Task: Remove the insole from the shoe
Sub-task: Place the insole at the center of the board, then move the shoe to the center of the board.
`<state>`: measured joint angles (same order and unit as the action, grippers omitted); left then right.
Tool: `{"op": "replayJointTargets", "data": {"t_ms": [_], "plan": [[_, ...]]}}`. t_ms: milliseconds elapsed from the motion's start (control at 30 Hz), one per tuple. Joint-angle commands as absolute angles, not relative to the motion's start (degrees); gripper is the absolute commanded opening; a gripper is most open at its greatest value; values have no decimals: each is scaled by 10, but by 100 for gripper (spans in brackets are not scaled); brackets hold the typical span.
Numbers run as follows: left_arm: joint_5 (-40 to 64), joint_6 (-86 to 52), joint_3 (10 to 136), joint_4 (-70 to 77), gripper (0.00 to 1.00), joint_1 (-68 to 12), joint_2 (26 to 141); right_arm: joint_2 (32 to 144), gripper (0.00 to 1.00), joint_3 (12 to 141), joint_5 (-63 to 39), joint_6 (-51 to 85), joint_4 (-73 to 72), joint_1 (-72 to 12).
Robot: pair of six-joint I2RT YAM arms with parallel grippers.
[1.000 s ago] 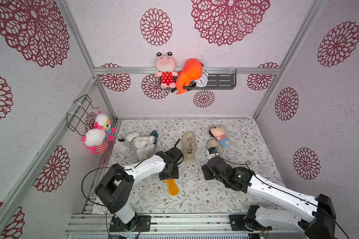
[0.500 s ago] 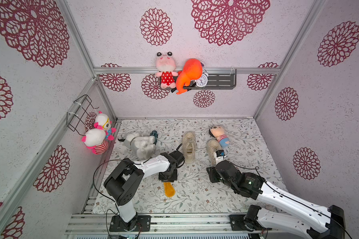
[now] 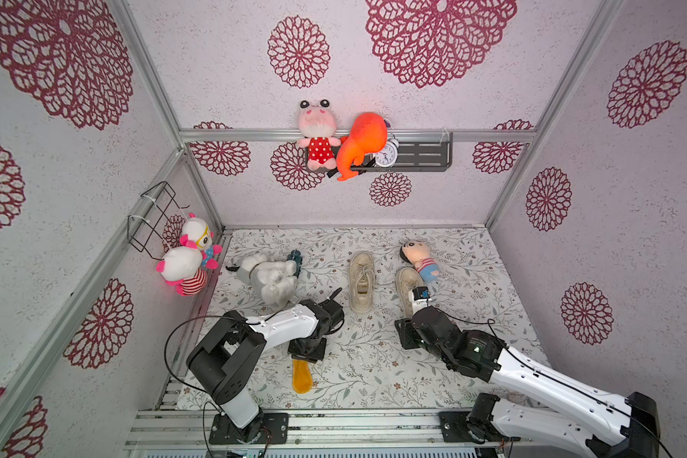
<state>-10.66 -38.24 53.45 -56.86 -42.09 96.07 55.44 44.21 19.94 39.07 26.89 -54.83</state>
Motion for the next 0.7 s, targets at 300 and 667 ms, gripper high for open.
{"op": "replayJointTargets", "data": {"t_ms": [300,667], "plan": [[-138,-320,597,-584,57,-447,907,568,43,500,229,374,326,-513],[-128,-298,661,-372,74,-435,737,727,36,641,94,172,471,-282]]}}
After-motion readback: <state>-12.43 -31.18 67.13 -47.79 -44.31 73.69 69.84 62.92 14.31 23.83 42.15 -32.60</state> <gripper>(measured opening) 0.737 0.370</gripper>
